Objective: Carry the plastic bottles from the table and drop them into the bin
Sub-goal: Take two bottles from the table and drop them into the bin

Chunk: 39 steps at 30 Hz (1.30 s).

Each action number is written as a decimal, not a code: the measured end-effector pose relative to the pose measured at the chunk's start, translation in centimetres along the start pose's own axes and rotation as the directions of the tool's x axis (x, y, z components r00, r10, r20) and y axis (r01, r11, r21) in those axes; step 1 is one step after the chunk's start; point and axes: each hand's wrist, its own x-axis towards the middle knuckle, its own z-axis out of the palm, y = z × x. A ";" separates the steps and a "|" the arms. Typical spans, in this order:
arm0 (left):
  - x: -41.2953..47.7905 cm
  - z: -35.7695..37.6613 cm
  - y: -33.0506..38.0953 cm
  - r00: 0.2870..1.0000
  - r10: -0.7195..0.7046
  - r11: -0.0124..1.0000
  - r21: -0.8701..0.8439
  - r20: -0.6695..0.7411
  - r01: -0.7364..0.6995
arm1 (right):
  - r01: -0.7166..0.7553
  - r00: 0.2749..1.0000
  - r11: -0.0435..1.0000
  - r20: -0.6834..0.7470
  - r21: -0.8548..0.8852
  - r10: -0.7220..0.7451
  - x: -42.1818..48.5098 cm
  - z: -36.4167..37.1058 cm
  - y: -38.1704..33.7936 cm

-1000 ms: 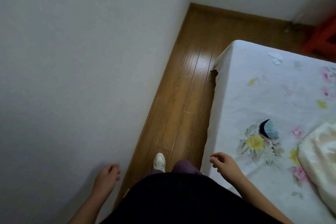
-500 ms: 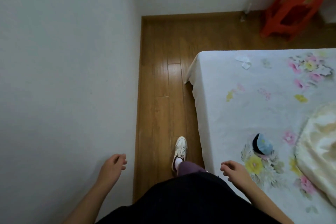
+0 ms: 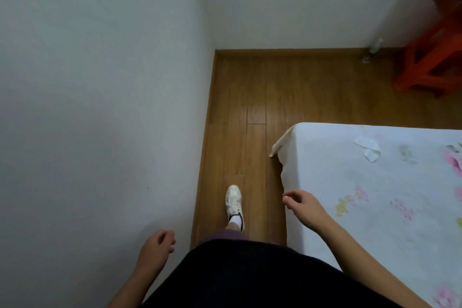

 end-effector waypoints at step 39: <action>41.1 5.2 64.1 0.983 -0.017 0.975 0.219 0.185 -0.025 | -0.127 0.963 0.930 -0.182 0.344 0.199 48.9 -36.3 -23.6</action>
